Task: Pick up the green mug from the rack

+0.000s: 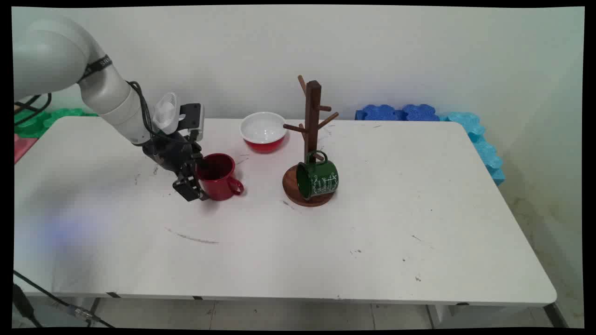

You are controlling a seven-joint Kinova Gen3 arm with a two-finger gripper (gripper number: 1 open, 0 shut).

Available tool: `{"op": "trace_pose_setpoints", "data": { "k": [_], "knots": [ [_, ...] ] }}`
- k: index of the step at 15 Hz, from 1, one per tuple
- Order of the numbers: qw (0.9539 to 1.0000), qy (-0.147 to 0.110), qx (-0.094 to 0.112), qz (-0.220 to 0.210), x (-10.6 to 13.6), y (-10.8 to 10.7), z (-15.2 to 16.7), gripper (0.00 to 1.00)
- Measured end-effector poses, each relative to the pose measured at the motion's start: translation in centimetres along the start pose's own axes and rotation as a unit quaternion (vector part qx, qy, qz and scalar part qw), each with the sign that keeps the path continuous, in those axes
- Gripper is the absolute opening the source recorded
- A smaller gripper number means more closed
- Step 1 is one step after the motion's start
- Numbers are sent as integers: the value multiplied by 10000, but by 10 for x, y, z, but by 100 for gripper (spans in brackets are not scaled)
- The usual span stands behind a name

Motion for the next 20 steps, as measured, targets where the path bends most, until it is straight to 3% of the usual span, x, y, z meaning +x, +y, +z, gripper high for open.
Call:
{"op": "trace_pose_setpoints", "data": {
  "k": [13,20],
  "knots": [
    [9989,226,176,-366,9,15,-24,100],
    [9940,667,181,-851,23,30,-38,100]
  ]
}}
